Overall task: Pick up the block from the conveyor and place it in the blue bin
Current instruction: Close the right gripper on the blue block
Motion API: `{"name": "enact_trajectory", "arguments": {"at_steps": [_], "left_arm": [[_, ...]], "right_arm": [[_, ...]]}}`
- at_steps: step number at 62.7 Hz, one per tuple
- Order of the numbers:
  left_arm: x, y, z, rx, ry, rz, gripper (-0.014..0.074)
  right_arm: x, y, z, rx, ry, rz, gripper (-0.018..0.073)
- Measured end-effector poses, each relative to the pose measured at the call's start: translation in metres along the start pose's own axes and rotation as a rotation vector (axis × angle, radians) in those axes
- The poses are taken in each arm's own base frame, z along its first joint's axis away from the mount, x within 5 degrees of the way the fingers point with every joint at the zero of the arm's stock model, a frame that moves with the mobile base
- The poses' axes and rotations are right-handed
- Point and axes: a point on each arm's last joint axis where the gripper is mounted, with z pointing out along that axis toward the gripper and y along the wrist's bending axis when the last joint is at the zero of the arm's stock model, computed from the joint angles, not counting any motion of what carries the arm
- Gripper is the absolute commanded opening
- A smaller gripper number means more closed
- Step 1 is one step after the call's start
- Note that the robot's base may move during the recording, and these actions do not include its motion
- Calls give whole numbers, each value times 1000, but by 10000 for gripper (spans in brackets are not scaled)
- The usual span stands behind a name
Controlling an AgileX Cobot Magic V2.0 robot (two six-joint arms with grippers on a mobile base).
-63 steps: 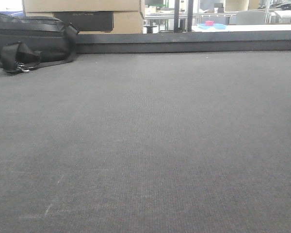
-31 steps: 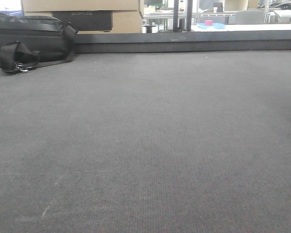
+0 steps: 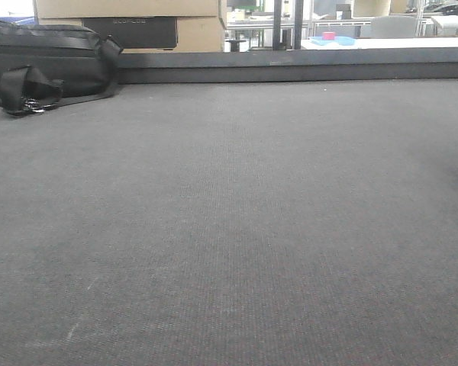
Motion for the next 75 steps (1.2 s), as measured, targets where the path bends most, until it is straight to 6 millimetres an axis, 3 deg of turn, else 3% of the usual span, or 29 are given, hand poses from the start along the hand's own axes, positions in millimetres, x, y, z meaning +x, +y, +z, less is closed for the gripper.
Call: {"name": "enact_trajectory", "arguments": {"at_steps": [27, 47, 59, 73, 75], "left_arm": [[3, 0, 0, 3, 31, -2, -111], [3, 0, 0, 3, 35, -2, -111], [3, -2, 4, 18, 47, -10, -111], [2, -3, 7, 27, 57, -20, -108], [2, -2, 8, 22, 57, -22, -93]], "right_arm": [[-23, -5, 49, 0, 72, 11, 372], [-32, -7, 71, 3, 93, 13, 359], [-30, -8, 81, 7, 103, 15, 162], [-30, -8, 82, 10, 104, 30, -169], [-30, -8, 82, 10, 104, 30, -163]]}}
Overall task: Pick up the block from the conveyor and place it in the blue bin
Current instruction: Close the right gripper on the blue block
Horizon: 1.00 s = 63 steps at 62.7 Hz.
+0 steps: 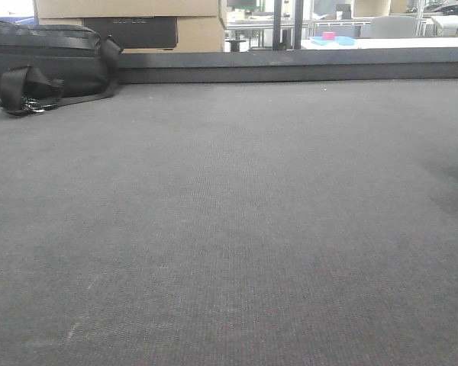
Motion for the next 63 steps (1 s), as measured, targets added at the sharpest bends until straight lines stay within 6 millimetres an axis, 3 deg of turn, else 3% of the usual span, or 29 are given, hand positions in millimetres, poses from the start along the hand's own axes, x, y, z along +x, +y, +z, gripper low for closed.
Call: {"name": "enact_trajectory", "arguments": {"at_steps": [7, 15, 21, 36, 48, 63], "left_arm": [[-1, 1, 8, -15, 28, -6, 62], [-2, 2, 19, -31, 77, 1, 340], [-3, 2, 29, -33, 109, 3, 453], [-4, 2, 60, -41, 203, 8, 464], [8, 8, 91, -49, 283, -8, 461], [14, 17, 111, -34, 314, 5, 454]], "right_arm": [[0, 0, 0, 0, 0, 2, -162], [0, 0, 0, 0, 2, 3, -162], [0, 0, 0, 0, 4, 6, -162], [1, 0, 0, 0, 8, 6, -162], [1, 0, 0, 0, 10, 4, -162], [1, 0, 0, 0, 10, 7, -162]]}}
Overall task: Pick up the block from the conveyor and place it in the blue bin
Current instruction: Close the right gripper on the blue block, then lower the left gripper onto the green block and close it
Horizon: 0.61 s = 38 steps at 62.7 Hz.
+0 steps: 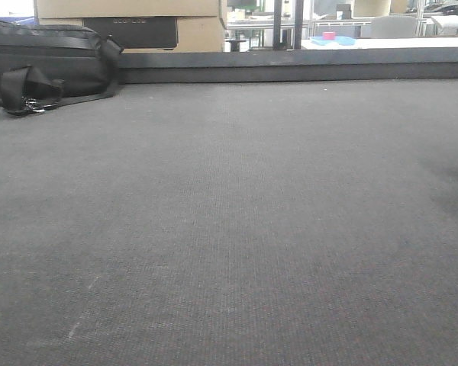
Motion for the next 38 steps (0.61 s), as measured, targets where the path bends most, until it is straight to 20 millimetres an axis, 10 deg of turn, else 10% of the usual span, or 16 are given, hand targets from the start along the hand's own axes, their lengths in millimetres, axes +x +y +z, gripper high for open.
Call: {"name": "enact_trajectory", "arguments": {"at_steps": [30, 38], "left_arm": [[-9, -4, 34, 12, 24, 30, 409], [-9, -4, 40, 13, 41, 31, 256]], "right_arm": [[0, 0, 0, 1, 0, -3, -162], [0, 0, 0, 1, 0, -1, -162]]}}
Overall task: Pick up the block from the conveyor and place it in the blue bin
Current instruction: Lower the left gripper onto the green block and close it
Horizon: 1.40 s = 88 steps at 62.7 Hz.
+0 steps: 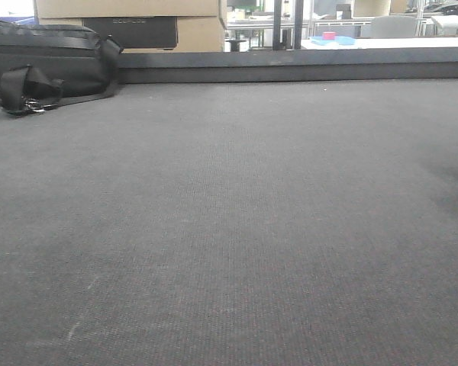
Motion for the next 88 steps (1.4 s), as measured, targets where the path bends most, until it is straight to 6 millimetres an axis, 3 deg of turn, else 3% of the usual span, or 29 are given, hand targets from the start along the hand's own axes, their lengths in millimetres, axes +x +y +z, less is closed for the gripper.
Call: {"name": "enact_trajectory", "arguments": {"at_steps": [10, 17, 24, 34, 47, 61, 78, 88], "left_arm": [[0, 0, 0, 0, 0, 0, -112], [0, 0, -3, 0, 9, 0, -111], [-4, 1, -16, -2, -30, -1, -111], [-2, 0, -52, 7, -147, -12, -111], [17, 1, -115, -1, -408, -16, -111], [57, -2, -158, 16, -773, -38, -111], [118, -4, -181, 9, -1077, -46, -111], [152, -6, -190, 8, -1171, -47, -111]], "right_arm": [[0, 0, 0, 0, 0, 0, -162], [2, 0, -6, 1, -20, -3, -162], [6, 1, -26, 3, -102, -5, -162], [16, 3, -57, 6, -214, -10, -162], [32, 5, -95, 12, -406, -15, -162], [57, 6, -119, 23, -700, -17, -162], [109, 7, -136, 31, -945, -19, -162], [141, 8, -150, 37, -1107, -23, -162]]}}
